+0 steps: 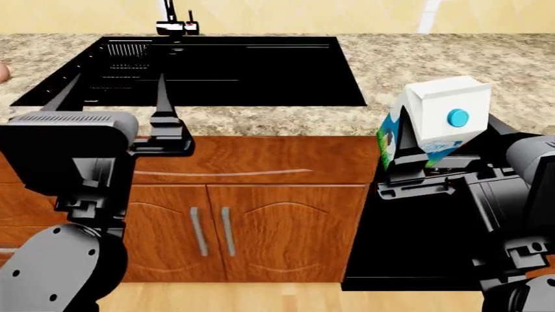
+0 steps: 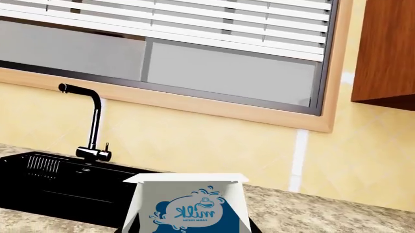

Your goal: Place the eggs and milk next to the bowl.

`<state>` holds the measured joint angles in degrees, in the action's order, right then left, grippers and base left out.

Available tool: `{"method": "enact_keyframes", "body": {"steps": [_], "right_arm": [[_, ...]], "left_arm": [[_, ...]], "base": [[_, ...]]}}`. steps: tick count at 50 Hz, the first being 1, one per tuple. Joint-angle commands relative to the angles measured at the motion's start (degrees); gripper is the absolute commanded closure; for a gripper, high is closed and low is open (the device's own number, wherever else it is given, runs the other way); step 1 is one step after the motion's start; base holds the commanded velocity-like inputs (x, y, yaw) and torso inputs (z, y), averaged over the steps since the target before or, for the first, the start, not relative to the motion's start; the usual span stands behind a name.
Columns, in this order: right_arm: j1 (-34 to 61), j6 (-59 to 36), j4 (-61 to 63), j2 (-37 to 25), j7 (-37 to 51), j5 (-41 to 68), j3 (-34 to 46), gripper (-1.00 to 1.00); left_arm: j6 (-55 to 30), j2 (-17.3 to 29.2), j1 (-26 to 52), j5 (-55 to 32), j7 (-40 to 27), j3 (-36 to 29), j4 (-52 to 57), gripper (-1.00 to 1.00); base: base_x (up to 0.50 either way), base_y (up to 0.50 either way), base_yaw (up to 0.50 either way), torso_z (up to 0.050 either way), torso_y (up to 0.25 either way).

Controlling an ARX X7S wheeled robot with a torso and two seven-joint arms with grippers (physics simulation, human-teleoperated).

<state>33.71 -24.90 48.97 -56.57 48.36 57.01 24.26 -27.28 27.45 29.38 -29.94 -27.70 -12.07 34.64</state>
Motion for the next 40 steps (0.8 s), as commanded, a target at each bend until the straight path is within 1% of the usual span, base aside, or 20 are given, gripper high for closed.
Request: {"method": "enact_keyframes", "body": {"steps": [1,40], "right_arm": [[0.4,-0.4,0.2,0.0,-0.3,-1.3,-0.7,1.0],[0.8,-0.9,0.9,-0.1,0.3,-0.7,-0.6,1.0]], "left_arm": [[0.5,0.2,-0.1,0.9,0.0,-0.7,0.1,-1.0],[0.2,0.7,-0.1,0.9,-0.4,-1.5,0.9,-1.0]], "base": [[0.0,-0.5,0.0,0.0,0.0],[0.0,-0.5,0.0,0.0,0.0]]}}
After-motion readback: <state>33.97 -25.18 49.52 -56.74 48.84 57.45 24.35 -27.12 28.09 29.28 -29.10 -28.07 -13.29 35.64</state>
